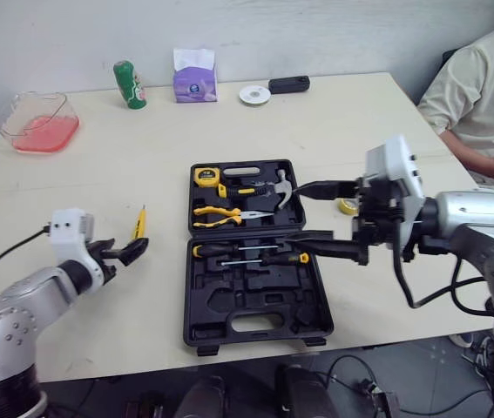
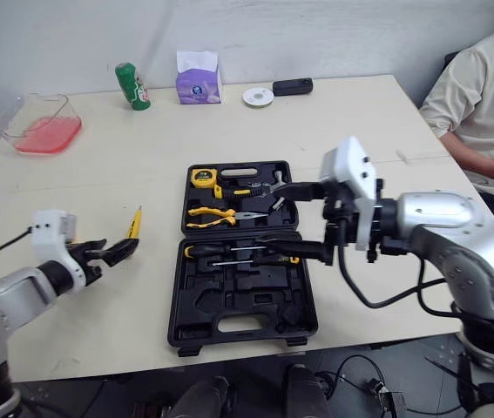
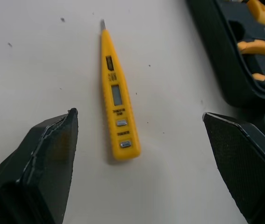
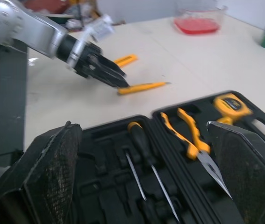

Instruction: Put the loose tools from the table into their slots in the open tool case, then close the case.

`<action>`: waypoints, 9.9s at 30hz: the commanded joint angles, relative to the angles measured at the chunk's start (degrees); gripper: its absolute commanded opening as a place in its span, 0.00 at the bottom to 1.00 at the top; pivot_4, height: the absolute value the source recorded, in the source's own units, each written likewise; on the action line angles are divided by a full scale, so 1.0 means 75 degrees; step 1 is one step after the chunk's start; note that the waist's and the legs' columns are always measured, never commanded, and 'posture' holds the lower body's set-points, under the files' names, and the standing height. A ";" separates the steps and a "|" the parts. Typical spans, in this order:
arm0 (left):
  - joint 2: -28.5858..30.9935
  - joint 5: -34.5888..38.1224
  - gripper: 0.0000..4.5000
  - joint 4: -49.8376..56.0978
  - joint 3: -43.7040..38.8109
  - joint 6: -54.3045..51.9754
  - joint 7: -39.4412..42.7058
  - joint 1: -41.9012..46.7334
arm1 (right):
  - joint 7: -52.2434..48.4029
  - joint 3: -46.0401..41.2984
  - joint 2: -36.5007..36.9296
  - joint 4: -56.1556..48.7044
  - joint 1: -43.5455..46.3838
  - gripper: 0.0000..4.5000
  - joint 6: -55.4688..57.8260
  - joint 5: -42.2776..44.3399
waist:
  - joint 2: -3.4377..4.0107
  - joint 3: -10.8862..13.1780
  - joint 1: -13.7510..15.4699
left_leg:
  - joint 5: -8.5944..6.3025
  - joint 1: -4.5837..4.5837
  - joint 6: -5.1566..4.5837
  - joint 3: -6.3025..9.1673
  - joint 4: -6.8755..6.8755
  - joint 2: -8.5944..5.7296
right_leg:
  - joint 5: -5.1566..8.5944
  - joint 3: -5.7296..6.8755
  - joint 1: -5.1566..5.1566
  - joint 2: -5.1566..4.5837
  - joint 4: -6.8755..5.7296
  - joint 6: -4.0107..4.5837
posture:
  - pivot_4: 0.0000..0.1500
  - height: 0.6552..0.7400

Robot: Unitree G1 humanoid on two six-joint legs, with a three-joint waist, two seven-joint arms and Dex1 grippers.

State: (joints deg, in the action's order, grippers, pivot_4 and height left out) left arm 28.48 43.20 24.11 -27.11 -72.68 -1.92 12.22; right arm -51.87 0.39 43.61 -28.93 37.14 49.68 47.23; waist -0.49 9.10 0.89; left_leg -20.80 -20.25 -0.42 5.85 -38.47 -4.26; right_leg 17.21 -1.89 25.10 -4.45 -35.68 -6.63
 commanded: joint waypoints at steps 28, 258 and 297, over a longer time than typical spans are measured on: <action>-0.1547 -0.2597 0.53 -0.0909 0.0690 -0.0507 -0.0960 0.1379 | -0.0220 0.0590 -0.0747 0.0393 0.0465 1.00 -0.0681 -0.0721 | -0.0005 -0.0001 0.0078 | 0.0000 -0.0022 0.0006 -0.0010 -0.0075 -0.0007 | -0.0003 0.0003 0.0030 -0.0004 -0.0058 0.0003 | 1.00 1.00; 0.2678 -0.2692 0.82 0.0480 0.7505 0.1574 0.7726 0.4025 | 0.0077 -0.2601 0.1896 -0.1912 -0.4955 1.00 -0.0440 0.0968 | -0.0021 0.0112 0.0100 | -0.0024 -0.0028 -0.0030 -0.0024 -0.0095 -0.0005 | -0.0056 0.0007 0.0037 0.0004 -0.0022 0.0016 | 1.00 1.00; 0.2087 -0.4741 0.03 -0.1538 0.7258 0.6218 0.8868 0.1255 | 0.0057 -0.1883 0.1813 -0.1817 -0.4608 1.00 -0.0666 0.0730 | 0.0025 0.0071 0.0122 | -0.0032 0.0088 -0.0042 -0.0021 -0.0065 0.0000 | -0.0056 0.0011 -0.0094 0.0003 0.0015 0.0016 | 1.00 1.00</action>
State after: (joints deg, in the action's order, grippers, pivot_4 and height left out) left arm 43.49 11.68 16.67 23.54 -24.71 64.55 24.59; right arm -51.02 -11.76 56.91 -41.70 2.74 46.06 52.75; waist -0.31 9.63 1.81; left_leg -21.04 -19.56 -0.73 5.69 -38.95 -4.25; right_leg 16.79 -1.82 24.38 -4.42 -35.57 -6.51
